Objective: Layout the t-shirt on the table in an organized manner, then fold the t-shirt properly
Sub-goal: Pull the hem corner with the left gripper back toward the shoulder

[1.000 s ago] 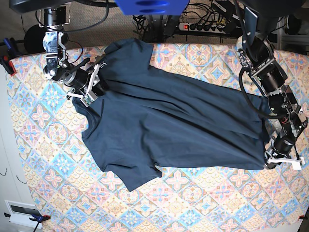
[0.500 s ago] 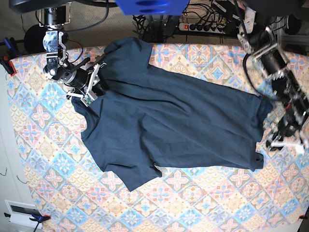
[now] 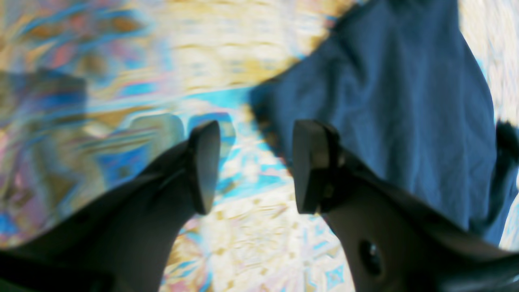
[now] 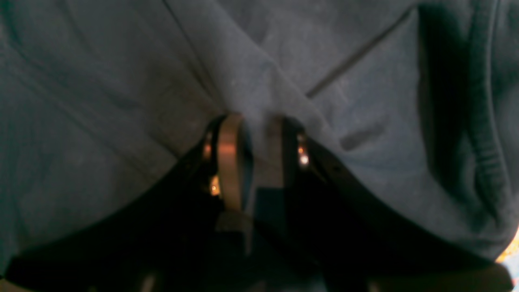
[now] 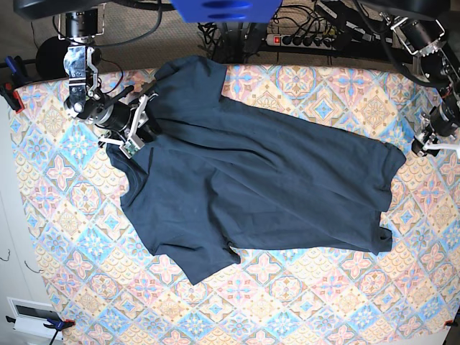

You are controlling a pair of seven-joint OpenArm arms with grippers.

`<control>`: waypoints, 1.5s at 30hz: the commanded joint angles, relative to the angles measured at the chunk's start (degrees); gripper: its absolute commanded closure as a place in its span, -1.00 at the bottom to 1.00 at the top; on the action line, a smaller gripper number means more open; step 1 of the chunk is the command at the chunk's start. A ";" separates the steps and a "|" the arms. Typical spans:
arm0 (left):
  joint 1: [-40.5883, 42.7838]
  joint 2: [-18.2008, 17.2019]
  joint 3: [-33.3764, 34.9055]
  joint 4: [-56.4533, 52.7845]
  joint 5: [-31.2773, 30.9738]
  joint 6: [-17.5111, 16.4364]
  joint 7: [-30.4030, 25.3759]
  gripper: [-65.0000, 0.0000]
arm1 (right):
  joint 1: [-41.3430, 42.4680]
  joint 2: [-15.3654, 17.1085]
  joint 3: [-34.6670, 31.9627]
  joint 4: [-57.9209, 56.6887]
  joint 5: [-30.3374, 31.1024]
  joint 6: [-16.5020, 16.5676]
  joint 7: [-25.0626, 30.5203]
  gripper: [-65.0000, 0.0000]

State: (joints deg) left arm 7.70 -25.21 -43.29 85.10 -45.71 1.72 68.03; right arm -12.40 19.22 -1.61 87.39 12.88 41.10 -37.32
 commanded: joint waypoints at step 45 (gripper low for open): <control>2.19 12.77 -6.34 10.68 -6.99 -8.88 -0.65 1.00 | -0.30 0.86 0.24 2.93 -4.05 -1.10 -4.92 0.52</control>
State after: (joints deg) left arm 10.17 -11.31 -49.30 94.67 -51.77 -6.96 68.20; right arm -12.56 19.20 -1.76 90.24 11.14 40.49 -39.70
